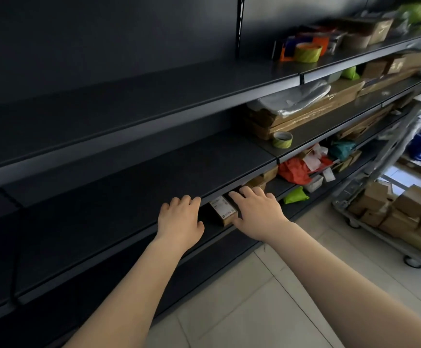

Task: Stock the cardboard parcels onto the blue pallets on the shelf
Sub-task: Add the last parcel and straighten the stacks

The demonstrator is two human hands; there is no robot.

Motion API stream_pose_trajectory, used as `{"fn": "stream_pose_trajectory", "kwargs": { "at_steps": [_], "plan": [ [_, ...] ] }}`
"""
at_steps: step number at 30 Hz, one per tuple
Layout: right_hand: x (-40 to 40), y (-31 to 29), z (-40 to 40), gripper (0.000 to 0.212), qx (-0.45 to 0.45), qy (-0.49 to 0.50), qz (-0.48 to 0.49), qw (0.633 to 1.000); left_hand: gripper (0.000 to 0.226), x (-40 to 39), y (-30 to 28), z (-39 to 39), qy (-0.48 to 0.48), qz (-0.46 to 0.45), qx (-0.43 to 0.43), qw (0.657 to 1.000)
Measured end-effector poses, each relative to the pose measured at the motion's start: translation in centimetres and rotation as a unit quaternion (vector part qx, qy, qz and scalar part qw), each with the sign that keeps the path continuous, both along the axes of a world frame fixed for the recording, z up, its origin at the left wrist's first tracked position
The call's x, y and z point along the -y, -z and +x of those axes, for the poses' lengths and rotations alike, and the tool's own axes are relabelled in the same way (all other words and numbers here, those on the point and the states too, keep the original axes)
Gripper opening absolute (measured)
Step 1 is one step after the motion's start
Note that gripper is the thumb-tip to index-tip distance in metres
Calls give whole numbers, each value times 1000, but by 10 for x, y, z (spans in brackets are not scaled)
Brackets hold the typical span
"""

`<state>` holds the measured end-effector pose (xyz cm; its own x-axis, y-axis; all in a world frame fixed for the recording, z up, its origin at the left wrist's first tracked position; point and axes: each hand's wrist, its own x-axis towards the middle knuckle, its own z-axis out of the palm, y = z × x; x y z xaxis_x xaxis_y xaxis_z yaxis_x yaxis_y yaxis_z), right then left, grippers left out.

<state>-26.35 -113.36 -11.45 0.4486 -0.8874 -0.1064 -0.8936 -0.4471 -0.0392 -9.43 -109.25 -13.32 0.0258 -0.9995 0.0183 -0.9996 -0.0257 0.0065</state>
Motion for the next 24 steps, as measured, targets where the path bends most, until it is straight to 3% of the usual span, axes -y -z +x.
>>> {"fn": "stream_pose_trajectory", "kwargs": {
  "at_steps": [7, 15, 24],
  "plan": [
    [78, 50, -50, 64, -4, -46, 71, 996, 52, 52, 48, -48, -55, 74, -18, 996],
    [169, 97, -110, 60, 16, -75, 202, 976, 59, 98, 102, -104, -184, 177, -99, 962],
    [241, 203, -107, 58, 132, 14, 383, 914, 57, 138, 195, -114, -289, 177, -235, 911]
  ]
}}
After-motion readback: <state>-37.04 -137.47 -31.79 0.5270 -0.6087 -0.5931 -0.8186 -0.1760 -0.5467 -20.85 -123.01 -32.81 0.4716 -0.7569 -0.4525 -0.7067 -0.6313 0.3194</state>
